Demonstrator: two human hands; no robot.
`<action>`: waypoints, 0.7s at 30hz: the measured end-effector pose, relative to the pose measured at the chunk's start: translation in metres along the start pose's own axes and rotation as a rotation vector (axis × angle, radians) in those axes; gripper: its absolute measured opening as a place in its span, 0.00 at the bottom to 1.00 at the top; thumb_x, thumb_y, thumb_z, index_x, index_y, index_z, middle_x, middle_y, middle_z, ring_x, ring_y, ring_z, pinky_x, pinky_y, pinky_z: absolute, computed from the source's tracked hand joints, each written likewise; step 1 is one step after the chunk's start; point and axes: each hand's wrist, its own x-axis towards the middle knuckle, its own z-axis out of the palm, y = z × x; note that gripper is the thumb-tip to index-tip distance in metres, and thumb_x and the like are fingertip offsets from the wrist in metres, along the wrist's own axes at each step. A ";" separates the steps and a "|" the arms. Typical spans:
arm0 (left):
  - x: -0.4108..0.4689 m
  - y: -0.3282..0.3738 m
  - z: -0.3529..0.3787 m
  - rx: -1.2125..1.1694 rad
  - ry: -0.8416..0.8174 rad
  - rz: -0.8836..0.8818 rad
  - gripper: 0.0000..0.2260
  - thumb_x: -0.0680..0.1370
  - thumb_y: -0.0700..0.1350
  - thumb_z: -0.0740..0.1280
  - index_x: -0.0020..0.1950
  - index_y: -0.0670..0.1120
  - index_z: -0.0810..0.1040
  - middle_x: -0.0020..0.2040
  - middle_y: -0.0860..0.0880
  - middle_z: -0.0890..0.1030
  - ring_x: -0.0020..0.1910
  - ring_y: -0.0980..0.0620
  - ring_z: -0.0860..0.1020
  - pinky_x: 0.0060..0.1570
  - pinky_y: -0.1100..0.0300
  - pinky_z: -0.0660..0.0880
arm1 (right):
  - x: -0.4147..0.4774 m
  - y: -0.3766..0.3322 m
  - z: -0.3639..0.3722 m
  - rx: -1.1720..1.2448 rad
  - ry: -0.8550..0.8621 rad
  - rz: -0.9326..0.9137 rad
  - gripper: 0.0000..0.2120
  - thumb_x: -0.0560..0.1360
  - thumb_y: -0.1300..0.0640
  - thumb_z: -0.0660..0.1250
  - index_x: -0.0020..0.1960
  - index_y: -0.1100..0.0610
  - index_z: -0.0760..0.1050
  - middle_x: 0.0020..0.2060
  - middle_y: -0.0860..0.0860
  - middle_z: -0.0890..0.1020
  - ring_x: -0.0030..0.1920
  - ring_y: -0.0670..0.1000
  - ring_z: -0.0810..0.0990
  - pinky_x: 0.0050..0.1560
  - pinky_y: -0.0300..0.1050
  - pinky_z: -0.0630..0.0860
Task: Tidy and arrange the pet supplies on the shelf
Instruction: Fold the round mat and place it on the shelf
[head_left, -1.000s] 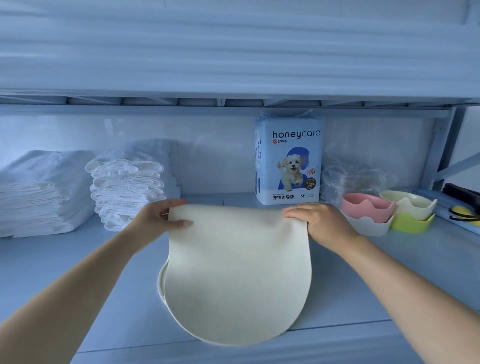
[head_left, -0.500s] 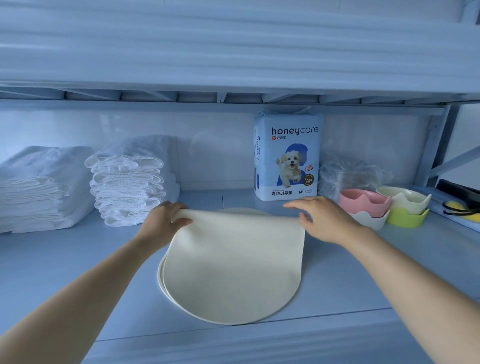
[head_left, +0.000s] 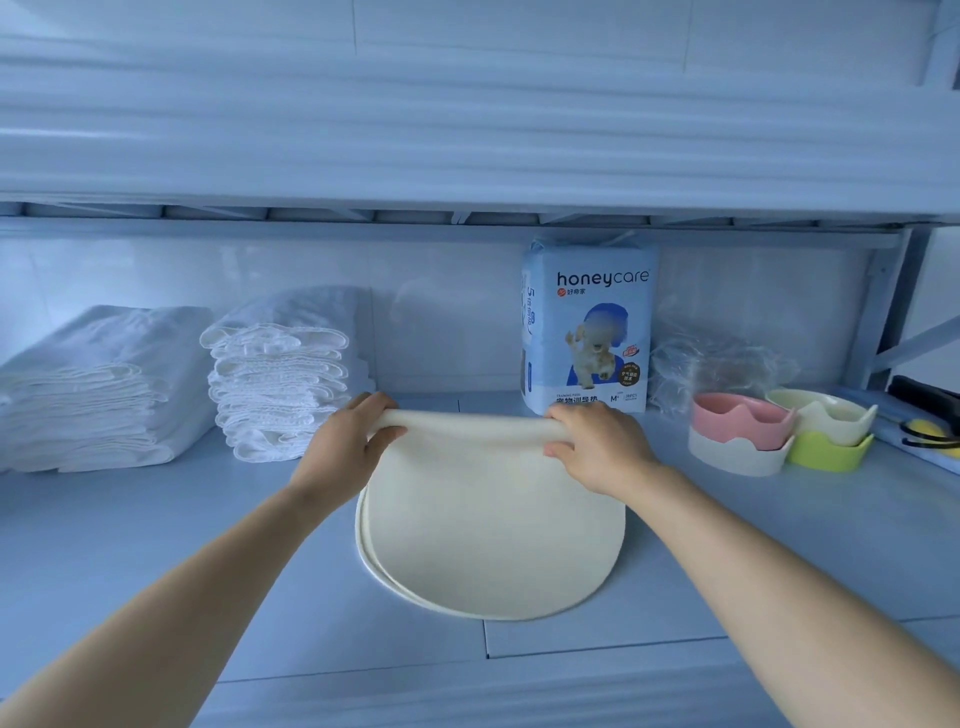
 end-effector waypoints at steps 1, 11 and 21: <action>0.004 0.005 -0.002 -0.017 0.030 0.022 0.03 0.78 0.44 0.64 0.49 0.45 0.73 0.43 0.51 0.73 0.38 0.49 0.71 0.36 0.57 0.64 | 0.000 0.002 -0.007 -0.009 0.045 -0.009 0.13 0.76 0.50 0.63 0.59 0.51 0.70 0.54 0.50 0.79 0.53 0.55 0.76 0.42 0.44 0.64; 0.041 0.061 -0.009 -0.278 0.201 0.120 0.19 0.79 0.41 0.61 0.66 0.54 0.62 0.46 0.58 0.72 0.42 0.68 0.70 0.39 0.79 0.64 | 0.001 0.040 -0.079 0.024 0.211 -0.097 0.17 0.75 0.52 0.65 0.64 0.49 0.70 0.61 0.47 0.77 0.55 0.58 0.77 0.51 0.48 0.72; 0.067 0.092 0.028 -0.482 0.153 0.099 0.14 0.80 0.41 0.58 0.56 0.61 0.62 0.45 0.64 0.71 0.29 0.58 0.67 0.30 0.73 0.66 | 0.002 0.092 -0.099 0.225 0.151 -0.066 0.17 0.72 0.53 0.69 0.56 0.38 0.71 0.49 0.38 0.80 0.50 0.46 0.78 0.50 0.46 0.75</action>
